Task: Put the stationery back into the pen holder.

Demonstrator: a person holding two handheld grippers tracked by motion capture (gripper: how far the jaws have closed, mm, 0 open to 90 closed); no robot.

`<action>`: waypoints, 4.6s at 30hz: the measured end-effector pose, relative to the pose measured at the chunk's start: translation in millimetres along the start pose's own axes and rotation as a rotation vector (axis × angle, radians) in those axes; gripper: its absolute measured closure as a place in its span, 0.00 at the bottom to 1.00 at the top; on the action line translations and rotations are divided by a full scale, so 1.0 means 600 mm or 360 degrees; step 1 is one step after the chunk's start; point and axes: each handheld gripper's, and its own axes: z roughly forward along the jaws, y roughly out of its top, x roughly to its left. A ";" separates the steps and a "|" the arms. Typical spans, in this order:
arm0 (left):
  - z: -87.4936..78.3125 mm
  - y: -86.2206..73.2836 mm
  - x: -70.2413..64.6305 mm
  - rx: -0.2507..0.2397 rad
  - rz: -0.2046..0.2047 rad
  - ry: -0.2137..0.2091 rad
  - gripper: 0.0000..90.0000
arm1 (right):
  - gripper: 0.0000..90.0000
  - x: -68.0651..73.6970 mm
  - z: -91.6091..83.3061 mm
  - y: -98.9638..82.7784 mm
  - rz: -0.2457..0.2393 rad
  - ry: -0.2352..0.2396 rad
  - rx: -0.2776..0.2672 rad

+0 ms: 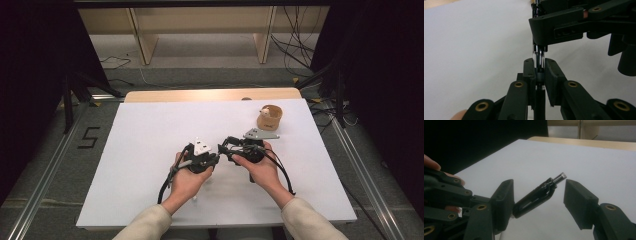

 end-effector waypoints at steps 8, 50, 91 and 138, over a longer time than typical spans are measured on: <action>-0.004 0.001 0.002 0.0023 0.0003 -0.0009 0.89 | 0.45 -0.008 -0.007 0.005 0.0008 -0.0019 -0.0004; -0.013 0.004 -0.027 0.0867 0.0438 -0.0438 0.88 | 0.31 0.072 -0.027 -0.054 -0.1039 0.0306 0.0783; -0.046 -0.017 0.034 -0.0099 0.0033 -0.0129 0.33 | 0.84 0.027 -0.030 -0.053 -0.0470 0.0141 0.0505; -0.018 0.011 -0.013 -0.0312 -0.0051 -0.0195 0.88 | 0.79 0.059 -0.026 -0.044 -0.0360 0.0156 0.0181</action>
